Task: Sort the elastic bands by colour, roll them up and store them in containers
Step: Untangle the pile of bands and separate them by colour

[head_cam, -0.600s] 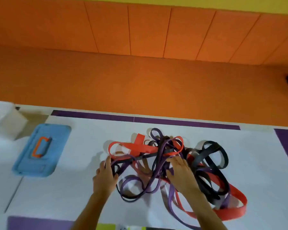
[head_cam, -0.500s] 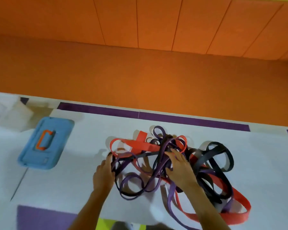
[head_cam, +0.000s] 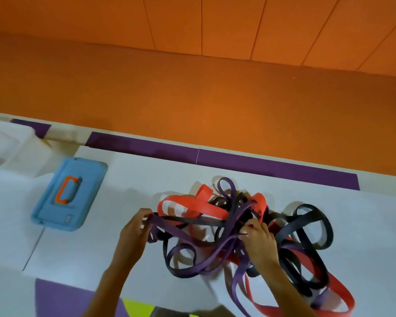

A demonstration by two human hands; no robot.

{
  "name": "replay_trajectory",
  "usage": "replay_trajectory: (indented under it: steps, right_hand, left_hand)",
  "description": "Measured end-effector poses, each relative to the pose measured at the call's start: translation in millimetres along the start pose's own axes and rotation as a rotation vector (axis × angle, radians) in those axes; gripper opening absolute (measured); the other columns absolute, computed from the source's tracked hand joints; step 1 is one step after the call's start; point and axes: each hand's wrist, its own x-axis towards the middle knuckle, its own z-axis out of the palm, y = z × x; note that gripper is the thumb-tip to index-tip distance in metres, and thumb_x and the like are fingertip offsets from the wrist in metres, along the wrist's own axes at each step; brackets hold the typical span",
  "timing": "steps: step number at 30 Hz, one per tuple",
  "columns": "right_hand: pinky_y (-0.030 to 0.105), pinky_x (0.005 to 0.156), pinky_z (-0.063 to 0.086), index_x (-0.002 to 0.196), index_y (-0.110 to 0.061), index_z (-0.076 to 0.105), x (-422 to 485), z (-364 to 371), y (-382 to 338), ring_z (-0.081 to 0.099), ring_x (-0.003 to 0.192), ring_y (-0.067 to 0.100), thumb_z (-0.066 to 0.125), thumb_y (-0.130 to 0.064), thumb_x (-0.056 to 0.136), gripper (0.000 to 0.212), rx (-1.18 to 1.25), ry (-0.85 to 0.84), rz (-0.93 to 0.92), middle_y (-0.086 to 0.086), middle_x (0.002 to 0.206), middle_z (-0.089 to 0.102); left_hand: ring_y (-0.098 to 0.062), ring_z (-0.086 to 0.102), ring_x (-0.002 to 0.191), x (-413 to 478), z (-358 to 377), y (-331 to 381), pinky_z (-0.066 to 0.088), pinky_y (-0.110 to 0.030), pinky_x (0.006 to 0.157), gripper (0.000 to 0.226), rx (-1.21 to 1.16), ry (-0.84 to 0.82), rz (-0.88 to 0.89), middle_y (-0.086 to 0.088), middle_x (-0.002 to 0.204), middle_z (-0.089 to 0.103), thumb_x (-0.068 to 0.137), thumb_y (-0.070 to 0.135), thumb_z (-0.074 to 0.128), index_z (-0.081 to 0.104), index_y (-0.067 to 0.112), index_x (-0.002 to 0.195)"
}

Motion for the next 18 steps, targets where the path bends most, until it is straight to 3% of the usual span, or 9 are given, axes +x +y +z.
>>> replay_trajectory:
  steps: [3,5,8,10,12,15,18]
  right_hand:
    - [0.040,0.083,0.059,0.106,-0.023,0.075,-8.2,-3.5,3.9,0.067,0.096,0.024,0.065,-0.026,0.100,0.012,0.107,0.168,0.166,-0.001,0.098,0.074]
    - [0.041,0.080,0.060,0.108,-0.025,0.072,-15.1,-6.0,0.3,0.071,0.091,0.024,0.061,-0.028,0.102,0.013,0.066,0.171,0.260,-0.001,0.089,0.074]
    - [0.050,0.100,0.054,0.123,-0.028,0.066,-22.9,-7.7,-17.0,0.064,0.119,0.025,0.056,-0.025,0.103,0.023,0.016,0.064,0.312,0.000,0.117,0.070]
    - [0.054,0.115,0.041,0.136,-0.029,0.060,-25.9,-5.3,-35.1,0.045,0.144,0.027,0.057,-0.021,0.101,0.036,-0.023,0.059,0.273,0.000,0.148,0.053]
    - [0.050,0.125,0.029,0.147,-0.029,0.053,-28.5,0.5,-58.8,0.027,0.156,0.026,0.059,-0.018,0.100,0.048,0.050,0.138,0.125,0.000,0.167,0.032]
    - [0.037,0.128,0.022,0.163,-0.029,0.032,-33.2,11.2,-103.8,0.022,0.158,0.015,0.062,-0.030,0.102,0.068,0.292,0.125,-0.172,-0.007,0.172,0.023]
    - [0.043,0.130,0.020,0.168,-0.029,0.010,-31.6,30.1,-148.5,0.019,0.160,0.015,0.063,-0.044,0.099,0.088,0.142,0.021,-0.331,-0.007,0.173,0.021]
  left_hand:
    - [-0.009,0.072,0.076,6.7,-11.9,6.4,0.053,-0.008,0.065,0.017,-0.144,0.094,-0.030,0.014,0.090,0.072,0.106,0.012,0.060,0.062,0.029,0.105]
    - [-0.012,0.071,0.078,15.3,-22.5,4.7,0.049,-0.006,0.064,0.008,-0.140,0.056,-0.087,0.010,0.087,0.073,0.101,0.014,0.069,0.065,0.020,0.097]
    - [-0.013,0.072,0.075,24.9,-32.8,-3.9,0.048,-0.011,0.058,0.019,-0.164,-0.085,-0.141,0.004,0.080,0.074,0.092,0.021,0.081,0.064,0.015,0.085]
    - [-0.015,0.067,0.073,30.1,-36.3,-11.5,0.047,-0.022,0.060,0.028,-0.087,-0.086,-0.144,0.002,0.076,0.069,0.089,0.027,0.082,0.058,0.015,0.079]
    - [-0.020,0.062,0.072,32.9,-38.5,-19.0,0.045,-0.031,0.062,0.033,0.086,-0.179,-0.091,0.004,0.072,0.063,0.091,0.032,0.079,0.052,0.022,0.075]
    - [-0.014,0.061,0.069,28.5,-38.8,-29.5,0.039,-0.026,0.058,0.032,0.284,-0.494,0.037,0.010,0.070,0.061,0.084,0.036,0.078,0.048,0.030,0.074]
    - [-0.008,0.059,0.064,16.9,-41.4,-41.3,0.040,-0.024,0.062,0.035,0.110,-0.796,0.065,0.010,0.068,0.067,0.072,0.051,0.082,0.060,0.024,0.076]
